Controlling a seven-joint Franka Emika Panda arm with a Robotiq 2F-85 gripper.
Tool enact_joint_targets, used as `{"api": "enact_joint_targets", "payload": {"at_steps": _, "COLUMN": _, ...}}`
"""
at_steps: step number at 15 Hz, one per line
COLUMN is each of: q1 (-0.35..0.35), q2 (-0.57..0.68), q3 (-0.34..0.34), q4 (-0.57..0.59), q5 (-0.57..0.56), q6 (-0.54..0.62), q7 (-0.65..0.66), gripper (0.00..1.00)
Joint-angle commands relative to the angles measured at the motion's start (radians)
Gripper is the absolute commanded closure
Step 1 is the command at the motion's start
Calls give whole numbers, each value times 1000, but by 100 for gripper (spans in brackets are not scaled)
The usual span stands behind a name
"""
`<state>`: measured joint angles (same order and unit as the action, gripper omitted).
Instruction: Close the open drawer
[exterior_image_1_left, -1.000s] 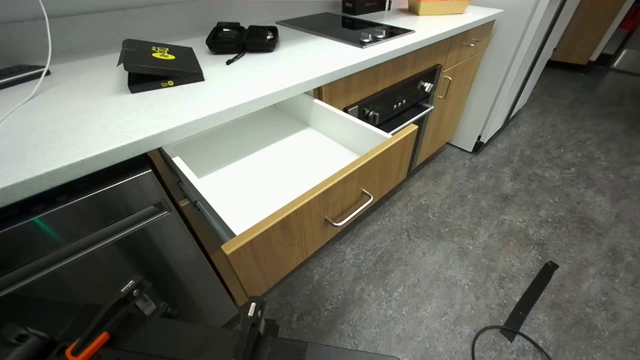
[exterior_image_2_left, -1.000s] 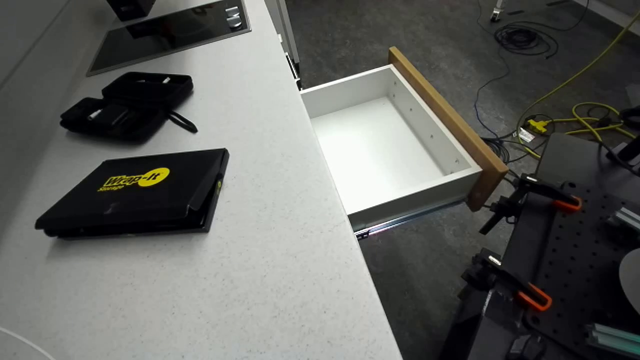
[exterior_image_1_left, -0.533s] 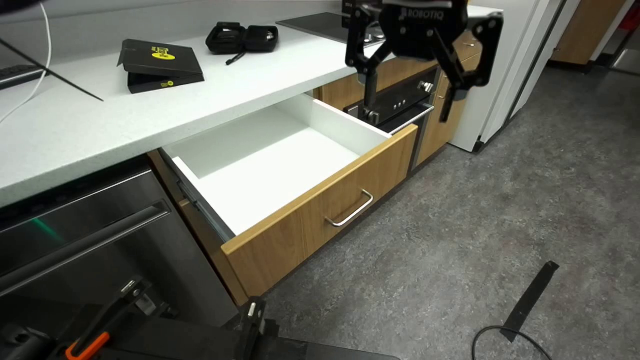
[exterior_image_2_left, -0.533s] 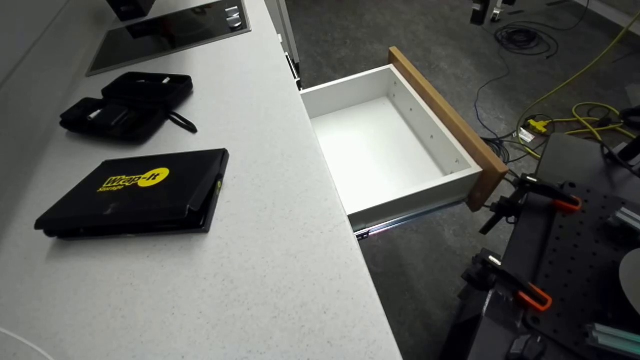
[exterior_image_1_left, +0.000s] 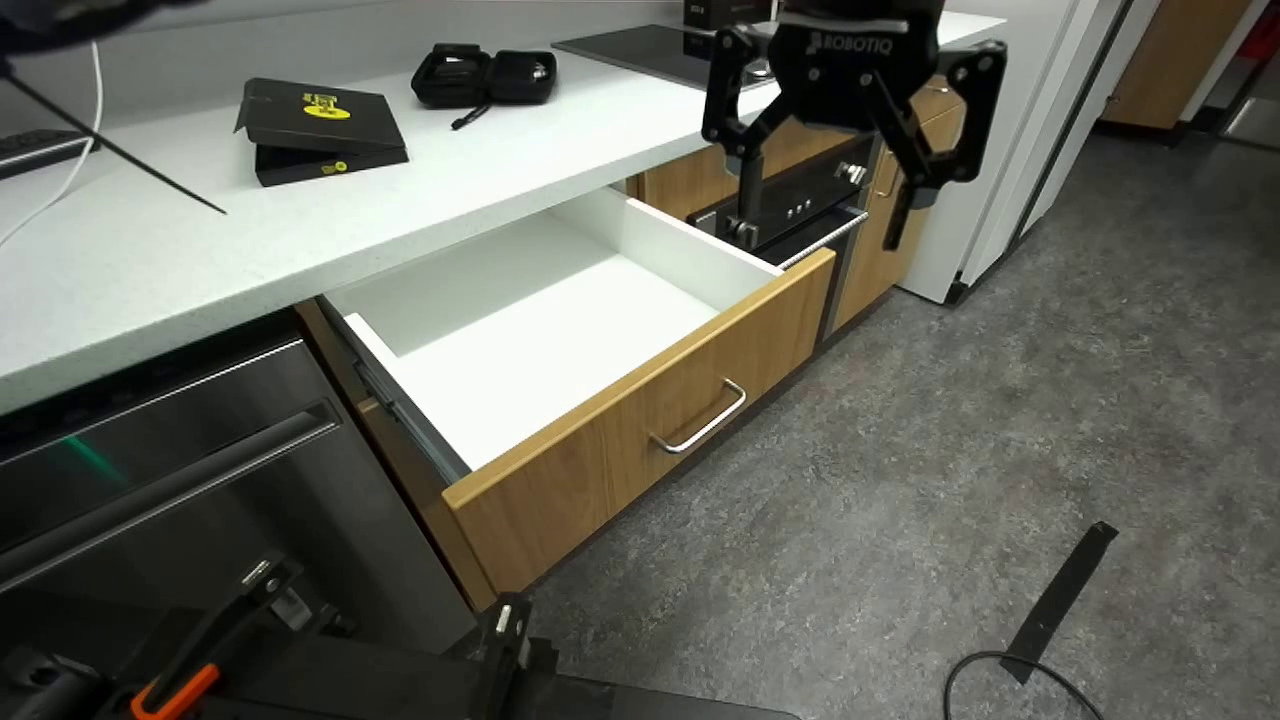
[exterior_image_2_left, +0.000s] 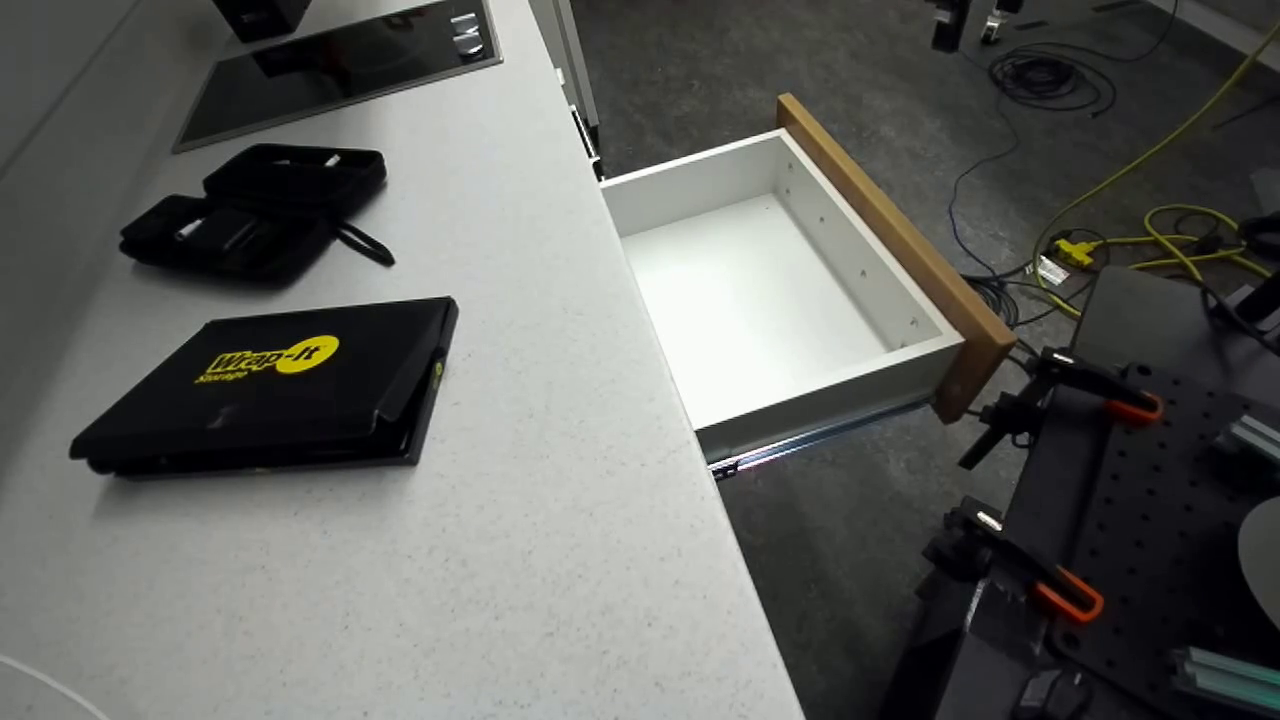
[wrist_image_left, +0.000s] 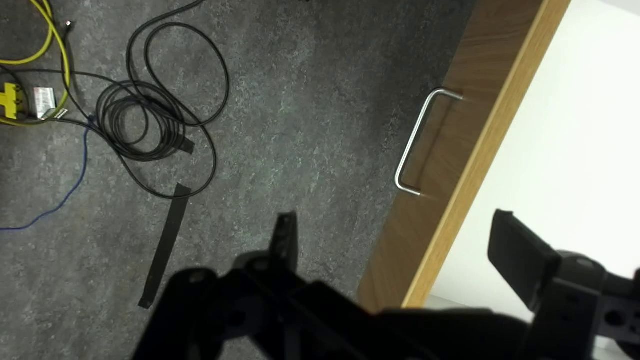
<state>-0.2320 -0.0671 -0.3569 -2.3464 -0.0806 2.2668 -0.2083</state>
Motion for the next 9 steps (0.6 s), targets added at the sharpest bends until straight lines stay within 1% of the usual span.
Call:
{"api": "enact_joint_targets", "payload": {"at_steps": 1, "q1": -24, "q2": 108, "q3": 22, "q4": 28, "q5": 3, "q6": 97, "q7": 62, "gripper": 0}}
{"api": "enact_joint_targets", "payload": {"at_steps": 4, "q1": -35, "q2": 212, "q3": 20, "q4": 61, "q5": 6, "q6": 167, "q7": 118, "gripper": 0}}
{"api": "enact_joint_targets", "payload": {"at_steps": 9, "q1": -60, "q2": 407, "q3": 15, "q4": 156, "q5": 14, "q6": 228, "q7": 209, "gripper": 0}}
